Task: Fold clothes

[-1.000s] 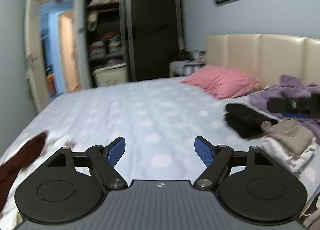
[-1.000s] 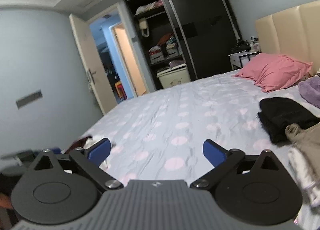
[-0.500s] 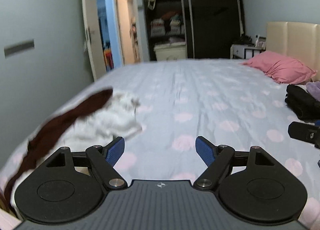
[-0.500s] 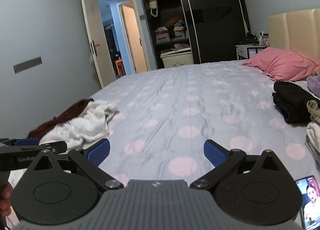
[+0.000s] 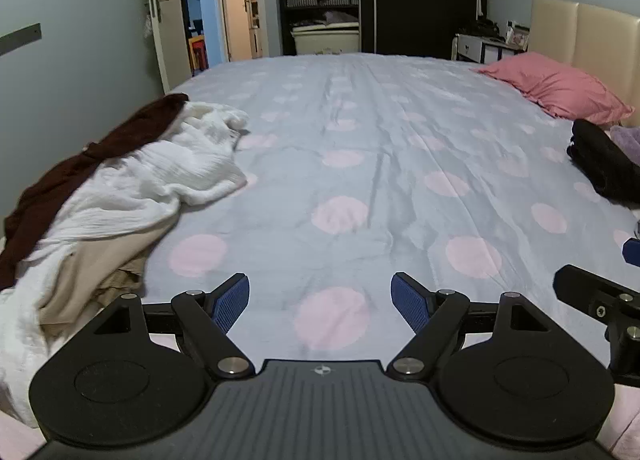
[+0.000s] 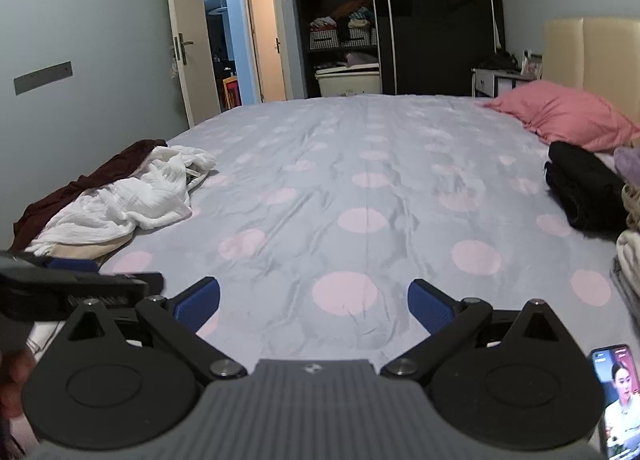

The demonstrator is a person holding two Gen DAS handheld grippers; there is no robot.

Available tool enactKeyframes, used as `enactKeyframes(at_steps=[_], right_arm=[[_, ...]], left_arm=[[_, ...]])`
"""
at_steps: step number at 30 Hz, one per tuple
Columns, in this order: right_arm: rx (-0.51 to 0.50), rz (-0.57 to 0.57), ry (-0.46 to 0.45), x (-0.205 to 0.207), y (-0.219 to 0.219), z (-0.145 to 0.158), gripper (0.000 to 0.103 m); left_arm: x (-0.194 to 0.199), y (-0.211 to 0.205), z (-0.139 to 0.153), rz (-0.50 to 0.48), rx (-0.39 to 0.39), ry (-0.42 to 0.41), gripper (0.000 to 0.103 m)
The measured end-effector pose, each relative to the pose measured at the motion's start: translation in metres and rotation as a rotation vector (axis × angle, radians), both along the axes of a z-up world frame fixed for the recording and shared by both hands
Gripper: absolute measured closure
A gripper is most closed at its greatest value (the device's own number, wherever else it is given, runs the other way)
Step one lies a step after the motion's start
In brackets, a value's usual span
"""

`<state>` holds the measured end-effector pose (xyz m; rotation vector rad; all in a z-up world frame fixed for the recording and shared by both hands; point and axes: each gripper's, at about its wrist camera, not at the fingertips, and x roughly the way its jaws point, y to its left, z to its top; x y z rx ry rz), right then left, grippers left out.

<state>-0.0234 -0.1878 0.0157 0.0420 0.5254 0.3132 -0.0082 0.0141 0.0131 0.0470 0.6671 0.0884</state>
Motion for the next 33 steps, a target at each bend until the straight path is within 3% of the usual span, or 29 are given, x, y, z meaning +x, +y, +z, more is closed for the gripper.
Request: enactKeyframes(at_steps=[8, 33], right_arm=[[-0.004, -0.027, 0.032, 0.011, -0.001, -0.004, 0.002], [-0.007, 0.003, 0.036, 0.009, 0.003, -0.012, 0.001]], left_arm=[[0.017, -0.012, -0.021, -0.023, -0.015, 0.055, 0.025], [0.024, -0.021, -0.025, -0.052, -0.022, 0.069, 0.025]])
